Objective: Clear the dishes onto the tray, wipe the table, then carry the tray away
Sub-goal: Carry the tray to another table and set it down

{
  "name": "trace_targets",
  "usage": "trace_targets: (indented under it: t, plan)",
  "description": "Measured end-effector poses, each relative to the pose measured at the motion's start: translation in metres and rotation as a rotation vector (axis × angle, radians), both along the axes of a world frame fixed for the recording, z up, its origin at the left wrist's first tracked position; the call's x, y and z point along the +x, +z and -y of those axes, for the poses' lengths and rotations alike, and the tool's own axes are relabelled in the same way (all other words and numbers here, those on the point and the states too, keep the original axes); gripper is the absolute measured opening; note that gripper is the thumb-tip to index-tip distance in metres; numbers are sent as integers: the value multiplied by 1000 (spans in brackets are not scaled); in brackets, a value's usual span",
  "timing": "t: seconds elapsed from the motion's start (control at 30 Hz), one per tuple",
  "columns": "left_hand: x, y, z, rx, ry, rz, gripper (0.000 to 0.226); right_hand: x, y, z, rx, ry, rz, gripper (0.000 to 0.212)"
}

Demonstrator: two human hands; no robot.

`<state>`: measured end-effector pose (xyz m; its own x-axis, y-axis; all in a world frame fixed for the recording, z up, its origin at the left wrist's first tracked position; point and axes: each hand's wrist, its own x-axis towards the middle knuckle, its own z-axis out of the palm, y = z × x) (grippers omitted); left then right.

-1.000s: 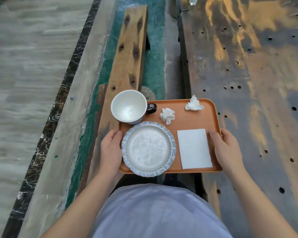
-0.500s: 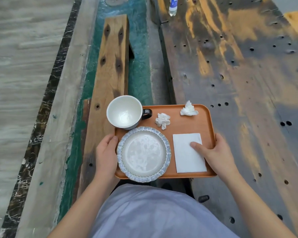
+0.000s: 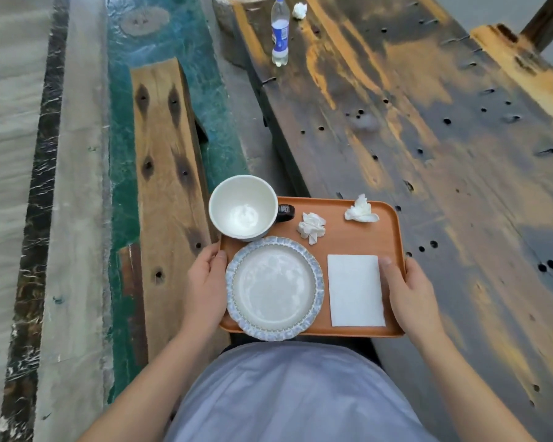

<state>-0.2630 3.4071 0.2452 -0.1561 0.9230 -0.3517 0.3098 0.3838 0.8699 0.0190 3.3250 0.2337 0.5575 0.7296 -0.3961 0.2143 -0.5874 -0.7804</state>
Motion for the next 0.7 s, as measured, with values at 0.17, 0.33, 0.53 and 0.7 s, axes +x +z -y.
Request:
trace_targets:
  t: [0.17,0.33,0.53,0.7]
  plan:
    - [1,0,-82,31,-138,-14,24,-9,1,-51,-80,-125,-2,44]
    - [31,-6,-146,12,-234,-14,19,4,-8,-91,-85,-265,-4,47]
    - [94,-20,-229,5,-384,-61,18,39,-17,-137,-56,-442,-32,40]
    - [157,-15,-291,15,-524,-105,24,73,-16,-170,-37,-598,-37,39]
